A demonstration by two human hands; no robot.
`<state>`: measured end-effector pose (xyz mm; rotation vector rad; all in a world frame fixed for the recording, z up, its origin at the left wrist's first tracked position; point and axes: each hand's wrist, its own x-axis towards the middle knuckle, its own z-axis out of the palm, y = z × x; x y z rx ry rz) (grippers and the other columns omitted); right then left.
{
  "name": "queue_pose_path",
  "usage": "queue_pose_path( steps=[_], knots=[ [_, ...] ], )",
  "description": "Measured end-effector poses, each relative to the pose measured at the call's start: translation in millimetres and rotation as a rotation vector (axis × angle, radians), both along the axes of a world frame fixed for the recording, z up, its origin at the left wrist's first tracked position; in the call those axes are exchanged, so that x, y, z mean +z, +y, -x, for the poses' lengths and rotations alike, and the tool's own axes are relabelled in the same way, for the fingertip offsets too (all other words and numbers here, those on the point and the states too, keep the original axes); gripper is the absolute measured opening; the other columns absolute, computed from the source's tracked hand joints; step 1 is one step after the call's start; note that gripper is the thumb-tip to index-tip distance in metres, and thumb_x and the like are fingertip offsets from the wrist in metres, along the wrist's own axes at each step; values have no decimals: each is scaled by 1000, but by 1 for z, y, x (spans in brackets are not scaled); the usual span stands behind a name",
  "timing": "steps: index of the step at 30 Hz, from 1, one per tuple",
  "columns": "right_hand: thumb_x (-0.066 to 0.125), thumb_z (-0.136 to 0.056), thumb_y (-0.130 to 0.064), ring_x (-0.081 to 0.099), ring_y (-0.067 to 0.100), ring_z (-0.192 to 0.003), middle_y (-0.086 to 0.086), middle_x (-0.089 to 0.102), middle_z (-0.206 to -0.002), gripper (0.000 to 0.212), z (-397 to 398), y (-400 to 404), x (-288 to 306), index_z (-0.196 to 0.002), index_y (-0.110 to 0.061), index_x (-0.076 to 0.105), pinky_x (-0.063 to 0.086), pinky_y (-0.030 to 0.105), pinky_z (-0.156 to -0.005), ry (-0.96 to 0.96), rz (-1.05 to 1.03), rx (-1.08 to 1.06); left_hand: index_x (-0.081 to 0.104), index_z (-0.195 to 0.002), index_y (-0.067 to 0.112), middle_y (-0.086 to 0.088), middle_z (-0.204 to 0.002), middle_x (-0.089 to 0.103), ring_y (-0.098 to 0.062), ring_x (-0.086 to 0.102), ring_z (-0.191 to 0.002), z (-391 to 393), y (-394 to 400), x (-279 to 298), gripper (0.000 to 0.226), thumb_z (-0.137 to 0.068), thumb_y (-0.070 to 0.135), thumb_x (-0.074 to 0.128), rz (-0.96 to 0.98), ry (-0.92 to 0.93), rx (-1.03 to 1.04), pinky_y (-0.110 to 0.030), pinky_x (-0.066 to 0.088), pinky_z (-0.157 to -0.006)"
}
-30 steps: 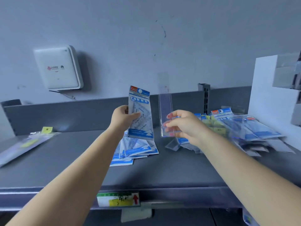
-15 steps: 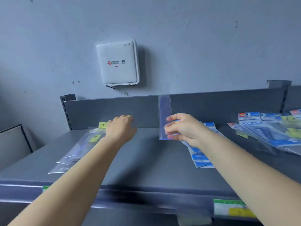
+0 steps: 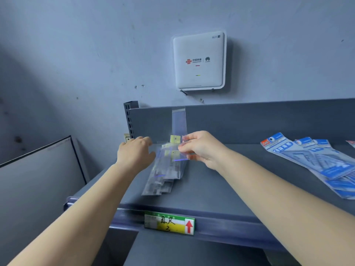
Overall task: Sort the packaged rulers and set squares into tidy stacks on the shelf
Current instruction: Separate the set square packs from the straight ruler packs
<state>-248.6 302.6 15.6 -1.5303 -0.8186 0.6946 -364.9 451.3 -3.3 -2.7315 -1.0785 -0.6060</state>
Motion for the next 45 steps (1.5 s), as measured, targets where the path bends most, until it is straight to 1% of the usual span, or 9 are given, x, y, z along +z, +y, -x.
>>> queue_pose_path(
  steps=[2,6,9,12,17,23,33,41,45],
  knots=[
    [65,-83,-2,52,20,-68,11,55,-85,43,4,10,0,-121,8,49,47,29,-65,-174,106,-30,50,-125,20,1,-123,55,-23,52,-112,4,3,1,36,-92,34,49,-1,-6,-5,-32,36,-88],
    [61,-86,-22,55,24,-105,7,58,-118,44,-6,6,-4,-125,-5,49,47,33,-85,-834,424,-145,50,-125,21,0,-121,56,-23,50,-114,0,-3,2,36,-92,34,49,-26,-5,-39,-33,36,-91],
    [52,-89,-21,51,21,-110,-1,54,-121,33,-15,-14,-1,-121,-17,51,44,30,-80,-1043,451,-224,50,-125,21,1,-121,55,-24,49,-115,-16,-16,3,36,-92,36,47,-74,12,-90,-34,36,-93],
    [47,-91,-21,48,23,-109,0,55,-117,28,-27,-38,1,-118,-17,52,37,30,-71,-1265,516,-305,51,-124,22,2,-121,55,-23,49,-114,-39,-36,6,35,-92,37,48,-105,23,-160,-34,34,-92],
    [44,-93,-24,47,24,-109,1,54,-114,26,-51,-91,-1,-116,-14,51,32,32,-76,-1485,624,-431,53,-118,18,1,-115,56,-23,49,-110,-87,-85,11,31,-91,33,46,-172,47,-290,-32,33,-88],
    [43,-93,-25,46,24,-110,2,53,-114,25,-93,-174,-6,-115,-14,48,27,32,-75,-1513,768,-551,53,-118,18,1,-114,56,-24,50,-109,-151,-165,14,31,-91,31,46,-220,49,-452,-31,31,-85],
    [41,-95,-34,45,25,-117,3,52,-121,34,-179,-343,-15,-122,-15,47,36,35,-88,-1374,849,-624,51,-123,21,2,-120,55,-23,49,-115,-254,-324,6,35,-92,37,46,-140,56,-615,-32,34,-92],
    [41,-94,-40,43,23,-123,-1,49,-132,38,-255,-469,-25,-126,-19,48,38,35,-93,-1237,832,-698,53,-123,25,4,-126,55,-20,50,-117,-326,-430,-3,36,-89,37,50,15,55,-632,-31,34,-93],
    [43,-93,-44,46,23,-118,0,54,-124,36,-283,-507,-30,-118,-20,51,41,35,-91,-1119,820,-704,54,-120,21,1,-123,58,-23,53,-112,-350,-468,-5,34,-90,36,48,29,101,-615,-32,36,-94]
  ],
)
